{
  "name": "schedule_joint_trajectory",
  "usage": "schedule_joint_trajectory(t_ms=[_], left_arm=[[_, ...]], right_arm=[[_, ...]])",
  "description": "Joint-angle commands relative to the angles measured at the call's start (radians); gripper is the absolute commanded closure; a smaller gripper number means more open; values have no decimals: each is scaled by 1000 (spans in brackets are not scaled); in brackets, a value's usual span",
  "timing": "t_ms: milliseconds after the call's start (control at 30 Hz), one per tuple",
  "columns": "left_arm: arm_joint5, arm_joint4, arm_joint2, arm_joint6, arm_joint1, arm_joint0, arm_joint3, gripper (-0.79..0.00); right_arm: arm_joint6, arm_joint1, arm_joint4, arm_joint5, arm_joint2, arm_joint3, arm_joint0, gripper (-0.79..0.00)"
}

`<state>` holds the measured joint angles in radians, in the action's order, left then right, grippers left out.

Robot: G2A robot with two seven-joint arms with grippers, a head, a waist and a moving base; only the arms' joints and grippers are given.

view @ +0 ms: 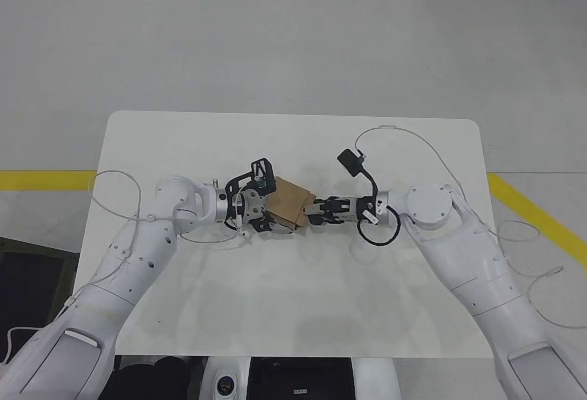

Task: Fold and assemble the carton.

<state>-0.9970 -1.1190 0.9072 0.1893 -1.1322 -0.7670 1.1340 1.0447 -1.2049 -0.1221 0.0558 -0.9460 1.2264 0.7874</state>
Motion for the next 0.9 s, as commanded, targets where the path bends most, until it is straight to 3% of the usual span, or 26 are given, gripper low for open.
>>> schedule_joint_trajectory(t_ms=[0,367,567,867], left_arm=[[0,-1,0,0,0,0,0,-785],[-3,-3,1,0,1,-3,5,-785],[-1,-4,1,3,1,-2,1,-785],[4,0,2,7,0,0,0,-785]], right_arm=[[1,-1,-1,1,3,-2,-3,-89],[-2,-9,-1,7,18,-6,-20,-99],[-8,-7,-1,24,9,2,-12,-157],[8,9,-7,28,-31,40,40,-139]])
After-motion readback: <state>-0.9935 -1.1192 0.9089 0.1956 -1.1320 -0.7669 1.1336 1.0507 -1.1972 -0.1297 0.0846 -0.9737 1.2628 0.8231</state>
